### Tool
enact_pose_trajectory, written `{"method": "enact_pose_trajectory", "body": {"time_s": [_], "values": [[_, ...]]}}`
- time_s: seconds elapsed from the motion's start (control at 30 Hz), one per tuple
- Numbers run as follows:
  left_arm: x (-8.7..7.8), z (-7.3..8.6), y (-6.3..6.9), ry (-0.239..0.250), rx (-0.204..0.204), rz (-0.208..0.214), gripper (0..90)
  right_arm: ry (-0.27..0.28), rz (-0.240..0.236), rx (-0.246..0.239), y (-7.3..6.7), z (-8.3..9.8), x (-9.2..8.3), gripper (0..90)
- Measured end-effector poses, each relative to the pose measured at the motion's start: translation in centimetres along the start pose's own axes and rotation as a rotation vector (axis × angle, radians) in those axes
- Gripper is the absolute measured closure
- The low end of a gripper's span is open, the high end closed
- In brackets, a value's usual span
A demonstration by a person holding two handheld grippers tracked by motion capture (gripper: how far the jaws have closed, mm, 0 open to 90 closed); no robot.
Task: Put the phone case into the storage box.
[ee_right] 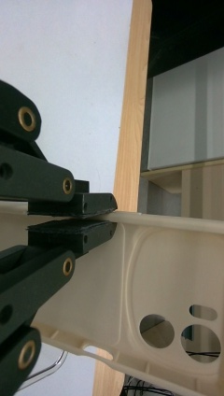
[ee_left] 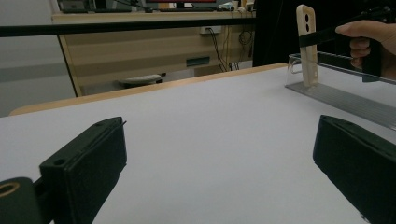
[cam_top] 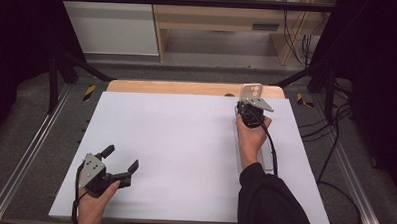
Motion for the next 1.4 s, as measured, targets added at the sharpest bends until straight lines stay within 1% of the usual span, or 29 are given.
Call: {"method": "enact_pose_trajectory", "body": {"time_s": [0.17, 0.33, 0.43, 0.57, 0.77, 0.97, 1.17, 1.3, 1.4], "values": [[-0.01, 0.0, 0.0, 0.0, 0.0, 0.0, 2.5, -0.008, 0.007, -0.016, 0.23, 0.2, 0.06, 86.0], [0.0, -0.01, 0.03, -0.001, 0.003, 0.0, 2.5, -0.01, 0.011, -0.017, 0.46, 0.24, 0.11, 86.0], [-0.03, -0.05, 0.0, 0.001, 0.003, -0.001, 2.5, -0.013, 0.01, -0.017, 0.41, 0.28, 0.13, 86.0], [-0.16, -0.16, -0.08, 0.007, 0.003, -0.004, 2.4, -0.018, 0.012, -0.033, 0.27, 0.46, 0.18, 86.0], [-0.19, -0.2, -0.12, 0.012, 0.0, -0.001, 2.2, -0.02, 0.008, -0.028, 0.34, 0.43, 0.14, 86.0], [-0.17, -0.19, -0.07, 0.01, 0.002, 0.0, 2.2, -0.021, 0.017, -0.036, 0.44, 0.5, 0.24, 85.9], [-0.18, -0.2, -0.11, 0.012, 0.0, -0.001, 2.2, -0.026, 0.014, -0.038, 0.46, 0.61, 0.37, 85.9], [-0.18, -0.19, -0.11, 0.011, 0.001, 0.0, 2.2, -0.026, 0.016, -0.056, 0.38, 0.68, 0.44, 85.9], [-0.16, -0.18, -0.09, 0.01, 0.002, 0.001, 2.2, -0.026, 0.018, -0.056, 0.34, 0.68, 0.47, 85.9]]}}
Point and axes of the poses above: each handheld gripper's, and its own axes: x roughly forward along the jaws, z roughly out of its underside, y roughly to its right, the point moved 10 cm from there along x, roughly forward along the jaws, and after that the axes turned 9 degrees about z, right-handed, at the moved point
